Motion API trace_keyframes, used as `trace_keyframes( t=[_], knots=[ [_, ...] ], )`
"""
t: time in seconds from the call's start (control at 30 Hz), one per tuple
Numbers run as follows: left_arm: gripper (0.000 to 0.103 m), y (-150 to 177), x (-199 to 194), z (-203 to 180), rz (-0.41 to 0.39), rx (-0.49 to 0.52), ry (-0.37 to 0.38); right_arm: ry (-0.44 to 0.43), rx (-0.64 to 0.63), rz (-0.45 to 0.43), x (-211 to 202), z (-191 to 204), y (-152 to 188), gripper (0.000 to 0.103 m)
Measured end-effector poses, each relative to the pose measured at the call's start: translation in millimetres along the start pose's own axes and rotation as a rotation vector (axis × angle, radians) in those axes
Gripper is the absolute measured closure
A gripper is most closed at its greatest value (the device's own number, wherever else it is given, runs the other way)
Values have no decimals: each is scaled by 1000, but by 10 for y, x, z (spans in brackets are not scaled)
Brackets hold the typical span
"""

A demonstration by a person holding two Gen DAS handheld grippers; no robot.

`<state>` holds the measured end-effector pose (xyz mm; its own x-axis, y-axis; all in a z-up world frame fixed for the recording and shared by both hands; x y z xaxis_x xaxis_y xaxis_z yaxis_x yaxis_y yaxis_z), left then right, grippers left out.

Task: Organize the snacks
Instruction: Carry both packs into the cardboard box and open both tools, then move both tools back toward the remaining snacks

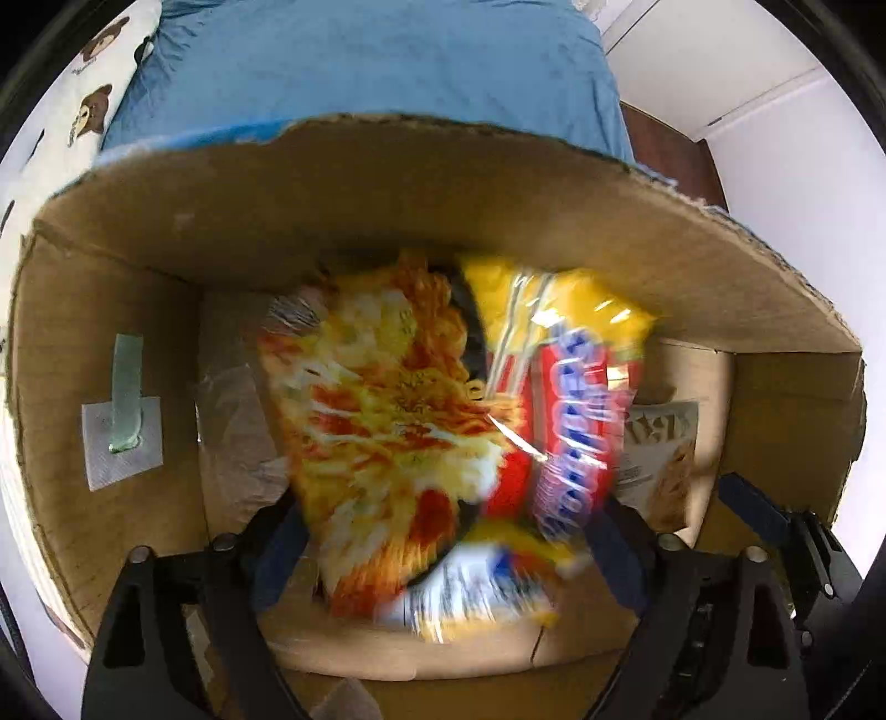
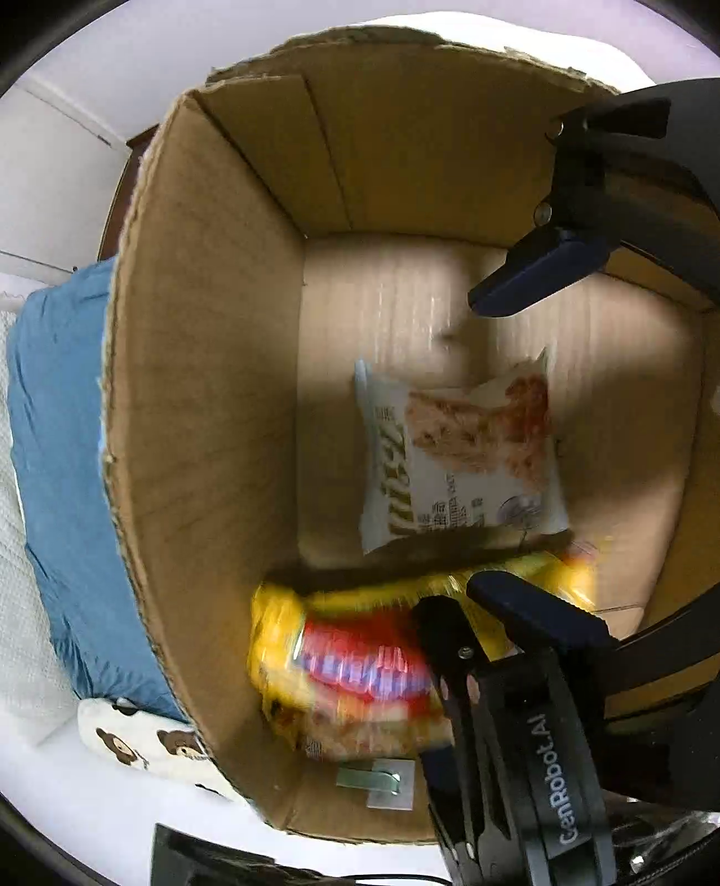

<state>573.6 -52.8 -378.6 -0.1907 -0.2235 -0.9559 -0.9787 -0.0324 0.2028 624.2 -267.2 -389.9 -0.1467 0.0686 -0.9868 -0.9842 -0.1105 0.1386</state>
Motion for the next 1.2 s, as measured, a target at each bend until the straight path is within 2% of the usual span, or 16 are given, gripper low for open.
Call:
trace_keyframes(
  t=[0.13, 0.27, 0.43, 0.67, 0.87, 1.03, 1.2],
  knots=[
    [7, -6, -218, 19, -58, -1, 17, 2, -7, -15, 0, -21, -4, 7],
    [6, 53, -489, 56, -119, 1, 20, -16, -2, -25, -117, 30, 136, 6],
    [6, 289, -823, 113, -228, 13, -26, 15, -16, -120, -388, 94, 314, 6],
    [6, 926, -1374, 177, -394, 13, -50, 19, -1, -267, -984, 236, 754, 6],
    [6, 1480, -1609, 246, -471, -4, -36, -64, 20, -337, -1337, 311, 1283, 6],
    [6, 2019, -1514, 485, -474, -28, -35, -136, -3, -312, -1265, 485, 1817, 6],
    [6, 2634, -1117, 848, -437, -27, -101, -192, -78, -190, -766, 729, 2457, 6]
  ],
)
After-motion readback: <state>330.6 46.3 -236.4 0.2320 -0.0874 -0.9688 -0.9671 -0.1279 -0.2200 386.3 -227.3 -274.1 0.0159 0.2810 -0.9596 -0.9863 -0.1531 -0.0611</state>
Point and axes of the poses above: each gripper's, at about its wrist camera, not at the fingertips, and x roughly the way its jaws point, z to its left, y to its underside, the point moved 10 cm from there along x, roughly the way its jaws point, and after that the axes turned 10 degrees about z, right-handed, at the moved point
